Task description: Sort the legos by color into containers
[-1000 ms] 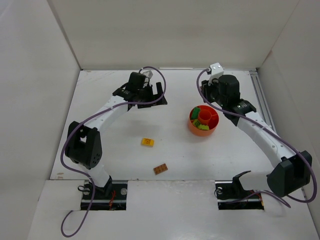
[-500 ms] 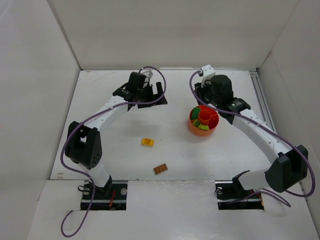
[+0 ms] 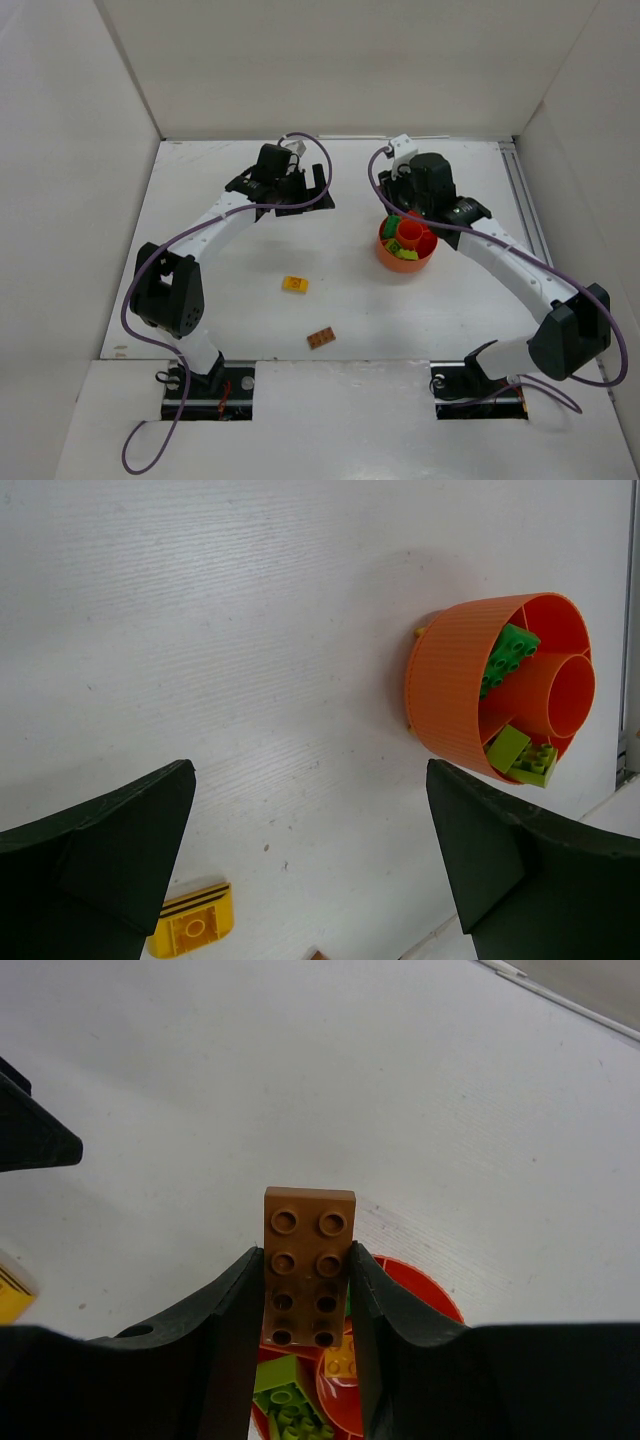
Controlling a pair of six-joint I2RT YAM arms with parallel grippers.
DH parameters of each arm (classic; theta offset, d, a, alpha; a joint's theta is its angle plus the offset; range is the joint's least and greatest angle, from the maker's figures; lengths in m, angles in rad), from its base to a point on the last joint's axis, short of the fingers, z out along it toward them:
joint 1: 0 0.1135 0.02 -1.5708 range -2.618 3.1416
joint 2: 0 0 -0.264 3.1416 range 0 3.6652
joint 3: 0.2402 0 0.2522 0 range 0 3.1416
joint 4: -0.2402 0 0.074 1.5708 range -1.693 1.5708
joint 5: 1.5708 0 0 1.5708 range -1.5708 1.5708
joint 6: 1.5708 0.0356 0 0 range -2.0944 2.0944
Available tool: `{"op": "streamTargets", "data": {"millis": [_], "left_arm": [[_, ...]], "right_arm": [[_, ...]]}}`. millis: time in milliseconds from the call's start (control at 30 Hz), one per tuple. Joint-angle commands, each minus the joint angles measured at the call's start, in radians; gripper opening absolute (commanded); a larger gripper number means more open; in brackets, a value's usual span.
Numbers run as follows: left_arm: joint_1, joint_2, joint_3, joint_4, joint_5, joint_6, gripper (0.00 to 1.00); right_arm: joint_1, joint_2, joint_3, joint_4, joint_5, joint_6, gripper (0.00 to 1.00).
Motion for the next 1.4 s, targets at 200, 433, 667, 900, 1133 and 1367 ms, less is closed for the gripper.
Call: {"op": "streamTargets", "data": {"millis": [200,433,667,900,1133,1367], "left_arm": [[0.001,-0.057,0.018,0.026,0.008,0.007,1.0],[0.001,-0.057,0.008,0.017,0.008,0.007,1.0],[0.001,-0.057,0.01,0.006,0.008,-0.003,1.0],[0.001,-0.057,0.001,0.006,-0.002,-0.003,1.0],[0.001,-0.057,0.001,0.006,-0.021,-0.003,1.0],[0.011,-0.047,0.019,-0.027,-0.032,-0.003,1.0]], "right_arm": [[0.041,-0.014,0.008,0.032,0.025,0.019,0.35],[0.041,-0.014,-0.002,0.032,0.045,0.019,0.35],[-0.011,-0.004,-0.014,0.041,0.03,0.019,0.35],[-0.084,0.008,-0.037,0.064,-0.002,0.019,0.35],[-0.105,0.051,-0.003,0.073,-0.002,0.009,0.35],[-0.143,0.103,-0.003,0.093,-0.022,0.009,0.35]]}}
